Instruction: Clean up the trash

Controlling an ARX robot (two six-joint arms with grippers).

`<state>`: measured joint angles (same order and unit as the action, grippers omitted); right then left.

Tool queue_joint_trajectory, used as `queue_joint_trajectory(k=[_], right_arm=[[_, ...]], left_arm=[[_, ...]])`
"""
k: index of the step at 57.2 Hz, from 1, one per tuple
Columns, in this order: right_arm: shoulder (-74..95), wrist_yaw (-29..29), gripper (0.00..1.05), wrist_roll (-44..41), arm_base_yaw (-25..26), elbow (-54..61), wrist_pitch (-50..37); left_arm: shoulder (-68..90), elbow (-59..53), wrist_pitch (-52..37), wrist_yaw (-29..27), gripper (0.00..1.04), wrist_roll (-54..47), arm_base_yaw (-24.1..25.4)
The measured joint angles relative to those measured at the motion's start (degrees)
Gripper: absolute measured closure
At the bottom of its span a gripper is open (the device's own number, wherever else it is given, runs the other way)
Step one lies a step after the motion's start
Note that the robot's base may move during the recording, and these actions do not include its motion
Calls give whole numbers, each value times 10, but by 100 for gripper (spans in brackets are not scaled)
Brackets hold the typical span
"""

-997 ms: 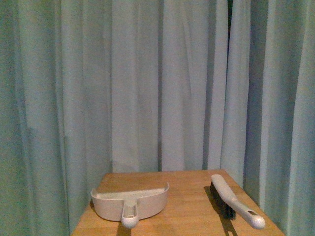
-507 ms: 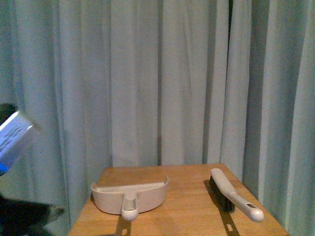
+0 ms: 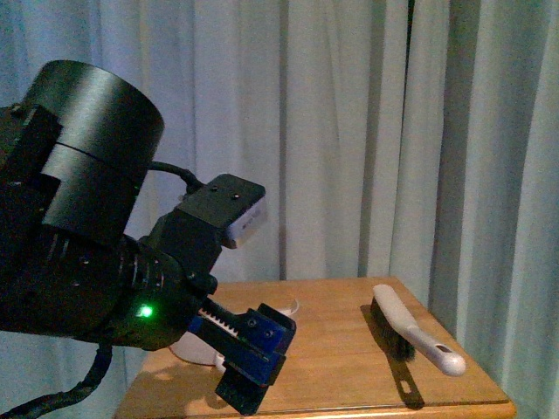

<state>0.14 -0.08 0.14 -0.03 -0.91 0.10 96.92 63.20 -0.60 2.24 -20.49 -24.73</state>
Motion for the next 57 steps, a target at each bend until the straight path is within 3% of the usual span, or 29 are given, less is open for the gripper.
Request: queue_joint_trajectory(k=[13, 26, 39, 57], right_arm=[[0, 0, 7, 0, 0, 0, 0], [0, 0, 7, 0, 0, 0, 0], [0, 0, 7, 0, 0, 0, 0], [0, 0, 7, 0, 0, 0, 0]], left_arm=[[83, 127, 83, -57, 8, 3, -21], [177, 250, 195, -105, 8, 126, -21], [207, 263, 195, -157, 8, 131, -22], [264, 341, 223, -168, 8, 134, -23]])
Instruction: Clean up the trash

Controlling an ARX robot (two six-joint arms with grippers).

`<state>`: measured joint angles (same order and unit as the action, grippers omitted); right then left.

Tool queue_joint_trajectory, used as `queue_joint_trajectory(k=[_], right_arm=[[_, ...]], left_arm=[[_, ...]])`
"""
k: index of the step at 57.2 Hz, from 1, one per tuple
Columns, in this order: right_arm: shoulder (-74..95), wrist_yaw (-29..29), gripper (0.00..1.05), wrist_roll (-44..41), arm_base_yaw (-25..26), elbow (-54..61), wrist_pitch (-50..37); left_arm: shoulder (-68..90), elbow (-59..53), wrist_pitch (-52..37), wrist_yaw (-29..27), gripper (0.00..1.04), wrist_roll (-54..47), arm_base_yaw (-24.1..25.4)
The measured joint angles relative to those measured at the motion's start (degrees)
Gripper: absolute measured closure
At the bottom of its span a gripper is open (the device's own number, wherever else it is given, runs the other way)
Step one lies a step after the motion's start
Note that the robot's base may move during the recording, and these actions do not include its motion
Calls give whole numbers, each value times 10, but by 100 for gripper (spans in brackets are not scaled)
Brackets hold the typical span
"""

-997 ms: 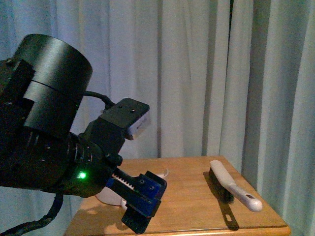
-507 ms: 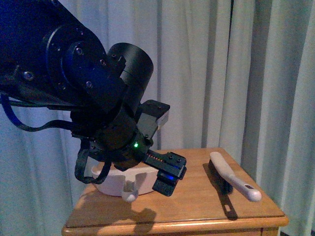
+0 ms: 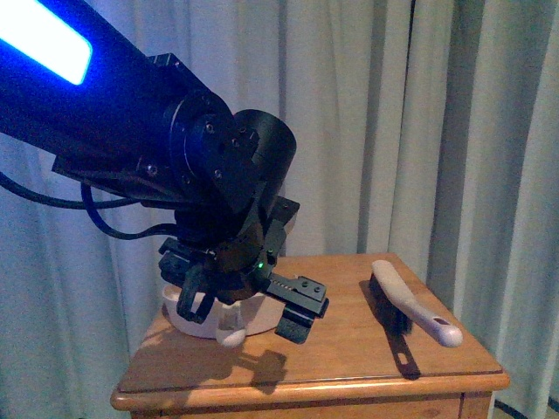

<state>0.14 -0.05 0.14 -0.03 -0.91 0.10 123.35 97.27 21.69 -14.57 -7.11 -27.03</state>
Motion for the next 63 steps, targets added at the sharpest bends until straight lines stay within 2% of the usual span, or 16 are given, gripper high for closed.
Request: queue_joint_trajectory(k=[19, 52, 63], right_arm=[[0, 0, 7, 0, 0, 0, 0], [0, 0, 7, 0, 0, 0, 0], [0, 0, 7, 0, 0, 0, 0]], left_arm=[[42, 41, 20, -8, 8, 12, 15], [43, 6, 7, -16, 8, 9, 43], [42, 5, 6, -16, 40, 5, 44]])
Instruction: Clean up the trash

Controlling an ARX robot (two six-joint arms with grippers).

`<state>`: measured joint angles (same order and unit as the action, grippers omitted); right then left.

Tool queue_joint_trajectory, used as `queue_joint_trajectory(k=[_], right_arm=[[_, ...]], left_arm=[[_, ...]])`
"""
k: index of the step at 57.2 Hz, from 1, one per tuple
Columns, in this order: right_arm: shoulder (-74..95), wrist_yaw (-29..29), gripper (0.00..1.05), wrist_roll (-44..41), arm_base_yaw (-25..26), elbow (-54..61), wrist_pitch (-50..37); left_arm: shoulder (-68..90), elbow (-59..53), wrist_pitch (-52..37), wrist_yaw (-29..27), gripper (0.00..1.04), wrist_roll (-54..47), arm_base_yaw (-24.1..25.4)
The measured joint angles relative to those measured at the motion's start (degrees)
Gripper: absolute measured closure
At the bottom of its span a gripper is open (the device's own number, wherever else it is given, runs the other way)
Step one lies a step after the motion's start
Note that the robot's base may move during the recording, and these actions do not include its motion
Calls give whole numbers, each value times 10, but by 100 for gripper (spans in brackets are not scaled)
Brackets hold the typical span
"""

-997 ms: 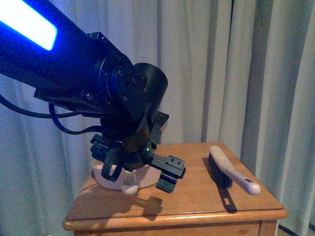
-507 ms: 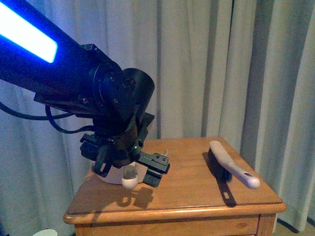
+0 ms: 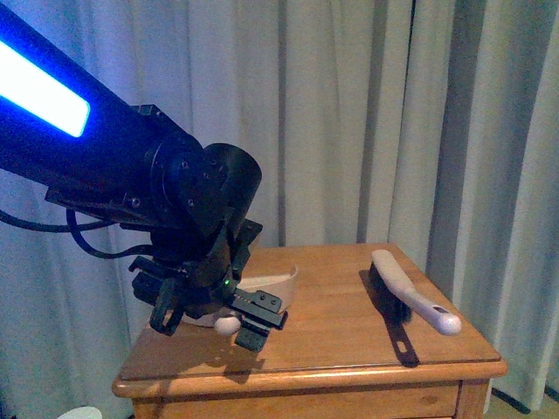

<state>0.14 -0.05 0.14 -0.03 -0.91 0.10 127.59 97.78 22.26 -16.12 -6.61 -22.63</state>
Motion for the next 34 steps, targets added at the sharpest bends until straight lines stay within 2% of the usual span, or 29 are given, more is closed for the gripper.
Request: queue_joint_trajectory(k=[9, 14, 34], right_arm=[[0, 0, 7, 0, 0, 0, 0], [0, 0, 7, 0, 0, 0, 0], [0, 0, 7, 0, 0, 0, 0]], left_arm=[[0, 0, 0, -9, 66, -1, 0], [0, 0, 0, -3, 75, -6, 1], [0, 9, 3, 6, 76, -11, 0]])
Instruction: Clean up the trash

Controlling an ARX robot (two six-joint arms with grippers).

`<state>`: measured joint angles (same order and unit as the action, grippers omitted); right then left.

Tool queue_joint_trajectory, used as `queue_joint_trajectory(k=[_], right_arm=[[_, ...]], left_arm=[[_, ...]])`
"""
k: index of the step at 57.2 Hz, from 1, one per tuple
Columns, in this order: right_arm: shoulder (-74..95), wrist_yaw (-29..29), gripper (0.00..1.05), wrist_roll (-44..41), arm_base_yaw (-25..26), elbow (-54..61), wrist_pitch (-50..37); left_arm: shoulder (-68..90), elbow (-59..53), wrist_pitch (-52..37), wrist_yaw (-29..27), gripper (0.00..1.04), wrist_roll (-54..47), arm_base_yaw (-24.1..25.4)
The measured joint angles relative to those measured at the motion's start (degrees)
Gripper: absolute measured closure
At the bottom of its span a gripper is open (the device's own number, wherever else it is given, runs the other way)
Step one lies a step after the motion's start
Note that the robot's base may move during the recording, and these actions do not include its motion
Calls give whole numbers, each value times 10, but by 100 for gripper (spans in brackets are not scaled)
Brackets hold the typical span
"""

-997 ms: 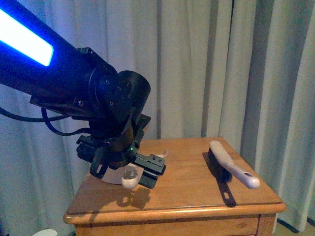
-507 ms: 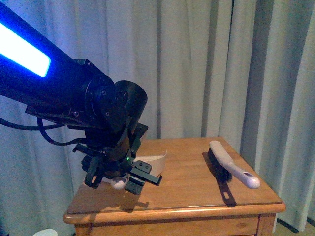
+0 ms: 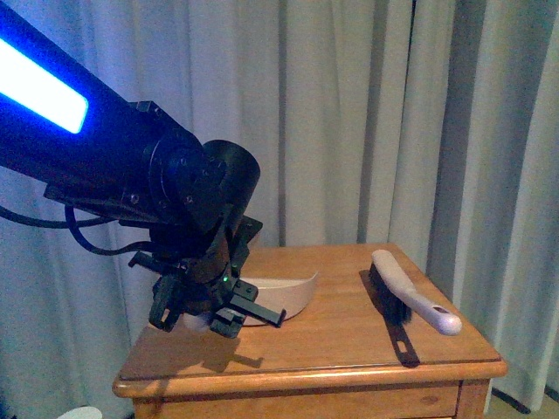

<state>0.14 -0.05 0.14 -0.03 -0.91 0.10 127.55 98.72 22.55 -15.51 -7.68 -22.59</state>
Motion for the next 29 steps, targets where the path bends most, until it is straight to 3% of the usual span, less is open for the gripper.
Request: queue_joint_trajectory(k=[15, 29], right_arm=[[0, 0, 7, 0, 0, 0, 0], [0, 0, 7, 0, 0, 0, 0]], left_arm=[[-2, 66, 20, 48, 76, -10, 10], [-46, 104, 20, 108, 76, -28, 58]])
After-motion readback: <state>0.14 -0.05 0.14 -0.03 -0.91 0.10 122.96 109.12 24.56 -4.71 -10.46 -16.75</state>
